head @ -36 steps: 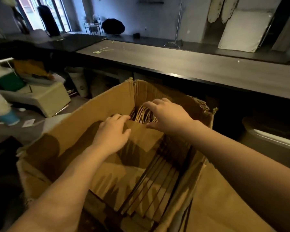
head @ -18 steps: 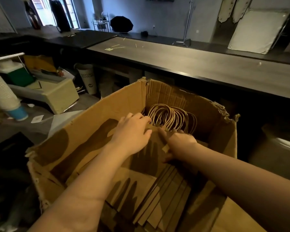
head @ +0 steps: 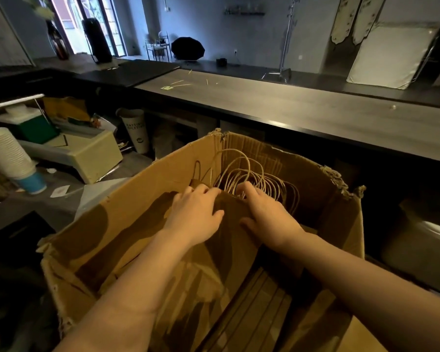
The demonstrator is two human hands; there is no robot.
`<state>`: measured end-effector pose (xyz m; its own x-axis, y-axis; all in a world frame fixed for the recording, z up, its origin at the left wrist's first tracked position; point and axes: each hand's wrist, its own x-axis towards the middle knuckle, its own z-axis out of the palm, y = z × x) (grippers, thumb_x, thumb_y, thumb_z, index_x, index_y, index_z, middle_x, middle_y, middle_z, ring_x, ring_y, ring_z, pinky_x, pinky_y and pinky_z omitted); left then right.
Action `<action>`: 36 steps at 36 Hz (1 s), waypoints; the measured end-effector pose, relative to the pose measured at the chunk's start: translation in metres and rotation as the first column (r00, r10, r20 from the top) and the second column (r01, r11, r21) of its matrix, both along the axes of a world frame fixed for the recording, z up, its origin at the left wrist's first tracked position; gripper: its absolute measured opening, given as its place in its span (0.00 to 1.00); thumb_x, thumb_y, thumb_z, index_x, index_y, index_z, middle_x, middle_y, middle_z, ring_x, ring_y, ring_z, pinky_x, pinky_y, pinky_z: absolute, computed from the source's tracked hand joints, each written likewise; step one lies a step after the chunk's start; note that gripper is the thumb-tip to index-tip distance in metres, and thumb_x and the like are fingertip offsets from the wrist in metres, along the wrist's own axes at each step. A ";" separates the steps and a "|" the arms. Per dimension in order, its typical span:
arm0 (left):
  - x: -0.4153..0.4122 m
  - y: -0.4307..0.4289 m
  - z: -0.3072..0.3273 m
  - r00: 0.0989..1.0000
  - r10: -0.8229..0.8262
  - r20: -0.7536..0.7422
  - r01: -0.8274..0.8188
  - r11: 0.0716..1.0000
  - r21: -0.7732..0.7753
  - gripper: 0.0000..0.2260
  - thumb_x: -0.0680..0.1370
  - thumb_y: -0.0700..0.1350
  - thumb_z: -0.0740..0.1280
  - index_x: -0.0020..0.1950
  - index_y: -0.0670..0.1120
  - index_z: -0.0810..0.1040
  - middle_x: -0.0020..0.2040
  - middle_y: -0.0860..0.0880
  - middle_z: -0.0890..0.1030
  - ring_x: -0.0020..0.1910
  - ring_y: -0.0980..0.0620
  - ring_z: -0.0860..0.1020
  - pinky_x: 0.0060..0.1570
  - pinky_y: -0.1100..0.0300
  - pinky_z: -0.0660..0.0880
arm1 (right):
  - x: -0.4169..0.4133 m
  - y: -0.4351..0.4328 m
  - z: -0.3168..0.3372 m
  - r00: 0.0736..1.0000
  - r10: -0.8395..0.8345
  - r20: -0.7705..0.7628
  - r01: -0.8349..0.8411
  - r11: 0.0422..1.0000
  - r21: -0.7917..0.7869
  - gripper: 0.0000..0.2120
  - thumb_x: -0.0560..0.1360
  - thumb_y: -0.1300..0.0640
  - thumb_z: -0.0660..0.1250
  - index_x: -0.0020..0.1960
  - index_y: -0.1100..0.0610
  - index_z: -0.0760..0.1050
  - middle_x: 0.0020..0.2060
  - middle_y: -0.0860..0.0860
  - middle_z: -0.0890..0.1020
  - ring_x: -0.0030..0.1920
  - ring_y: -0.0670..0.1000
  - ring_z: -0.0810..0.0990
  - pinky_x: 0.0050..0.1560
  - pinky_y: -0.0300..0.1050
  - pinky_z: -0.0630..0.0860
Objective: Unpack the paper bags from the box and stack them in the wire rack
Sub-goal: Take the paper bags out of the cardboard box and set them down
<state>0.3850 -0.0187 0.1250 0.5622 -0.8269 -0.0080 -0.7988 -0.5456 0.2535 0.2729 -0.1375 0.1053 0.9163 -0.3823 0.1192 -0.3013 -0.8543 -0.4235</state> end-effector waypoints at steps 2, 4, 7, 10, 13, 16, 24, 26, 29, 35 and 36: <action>0.002 0.001 -0.001 0.999 0.032 -0.019 -0.032 0.999 -0.005 0.25 0.80 0.53 0.60 0.75 0.52 0.58 0.73 0.50 0.63 0.71 0.47 0.62 0.69 0.50 0.61 | -0.002 0.000 0.005 0.993 -0.013 0.120 0.004 0.997 0.072 0.25 0.75 0.61 0.67 0.68 0.51 0.61 0.63 0.49 0.71 0.60 0.48 0.73 0.56 0.36 0.71; 0.004 0.001 -0.002 0.996 0.080 -0.046 -0.081 0.997 -0.010 0.28 0.80 0.55 0.60 0.77 0.51 0.53 0.75 0.49 0.59 0.72 0.45 0.60 0.70 0.48 0.60 | -0.004 -0.001 0.011 0.966 -0.082 0.244 0.047 0.988 0.147 0.23 0.75 0.60 0.68 0.67 0.52 0.63 0.59 0.45 0.71 0.59 0.44 0.71 0.56 0.36 0.70; 0.007 0.002 -0.002 0.982 0.160 -0.104 -0.162 0.987 -0.009 0.32 0.79 0.58 0.58 0.78 0.51 0.45 0.77 0.49 0.52 0.74 0.44 0.57 0.71 0.46 0.58 | -0.006 -0.005 0.019 0.880 -0.203 0.430 0.095 0.961 0.260 0.20 0.74 0.60 0.69 0.62 0.49 0.66 0.50 0.38 0.68 0.53 0.40 0.70 0.55 0.42 0.76; 0.010 0.003 -0.002 0.965 0.221 -0.142 -0.225 0.974 -0.012 0.33 0.80 0.61 0.53 0.77 0.51 0.40 0.78 0.48 0.48 0.75 0.43 0.55 0.71 0.46 0.55 | -0.007 -0.009 0.023 0.775 -0.277 0.567 0.081 0.935 0.347 0.20 0.73 0.59 0.70 0.58 0.46 0.65 0.47 0.37 0.69 0.51 0.39 0.72 0.52 0.46 0.78; 0.012 0.005 0.001 0.943 0.281 -0.181 -0.293 0.955 -0.042 0.33 0.80 0.62 0.50 0.77 0.51 0.38 0.78 0.47 0.47 0.76 0.43 0.53 0.72 0.45 0.53 | -0.008 -0.008 0.025 0.704 -0.329 0.629 0.046 0.906 0.422 0.21 0.73 0.58 0.70 0.60 0.46 0.66 0.48 0.38 0.71 0.53 0.43 0.72 0.52 0.50 0.79; 0.014 0.007 0.004 0.925 0.321 -0.206 -0.344 0.935 -0.090 0.32 0.80 0.62 0.48 0.77 0.51 0.38 0.78 0.47 0.47 0.76 0.43 0.52 0.72 0.45 0.51 | -0.010 -0.008 0.028 0.659 -0.348 0.666 0.010 0.890 0.455 0.20 0.73 0.58 0.70 0.59 0.45 0.66 0.49 0.40 0.71 0.54 0.45 0.73 0.52 0.53 0.79; 0.026 0.012 0.008 0.826 0.375 -0.420 -0.501 0.830 -0.245 0.32 0.79 0.63 0.51 0.78 0.51 0.45 0.77 0.45 0.56 0.74 0.42 0.59 0.70 0.43 0.59 | -0.010 -0.016 0.028 0.557 -0.440 0.705 -0.075 0.818 0.570 0.20 0.74 0.62 0.69 0.57 0.43 0.66 0.49 0.48 0.74 0.53 0.49 0.76 0.49 0.38 0.77; 0.028 0.013 0.009 0.821 0.367 -0.438 -0.511 0.814 -0.276 0.31 0.79 0.62 0.53 0.77 0.48 0.52 0.75 0.45 0.60 0.71 0.43 0.64 0.67 0.45 0.64 | -0.010 -0.018 0.027 0.539 -0.485 0.688 -0.063 0.792 0.607 0.19 0.74 0.62 0.69 0.58 0.45 0.66 0.48 0.47 0.74 0.51 0.47 0.76 0.45 0.32 0.76; 0.030 0.015 0.010 0.819 0.384 -0.425 -0.531 0.788 -0.311 0.28 0.79 0.61 0.55 0.73 0.47 0.62 0.69 0.45 0.68 0.64 0.44 0.70 0.60 0.47 0.70 | -0.010 -0.019 0.026 0.538 -0.530 0.655 -0.030 0.764 0.644 0.20 0.74 0.61 0.69 0.60 0.48 0.65 0.49 0.46 0.75 0.50 0.45 0.77 0.42 0.31 0.76; 0.030 0.019 0.013 0.809 0.413 -0.418 -0.573 0.715 -0.401 0.21 0.79 0.57 0.57 0.65 0.45 0.67 0.60 0.46 0.74 0.54 0.48 0.73 0.47 0.53 0.70 | -0.005 -0.020 0.019 0.588 -0.564 0.580 0.096 0.761 0.642 0.21 0.74 0.58 0.69 0.63 0.49 0.66 0.49 0.44 0.76 0.53 0.46 0.76 0.52 0.45 0.77; 0.030 0.019 0.013 0.812 0.408 -0.417 -0.569 0.711 -0.414 0.18 0.80 0.56 0.57 0.64 0.45 0.67 0.58 0.46 0.74 0.52 0.49 0.72 0.45 0.54 0.69 | -0.004 -0.020 0.019 0.597 -0.578 0.556 0.123 0.751 0.649 0.20 0.75 0.57 0.69 0.64 0.50 0.66 0.49 0.43 0.75 0.54 0.46 0.76 0.53 0.45 0.76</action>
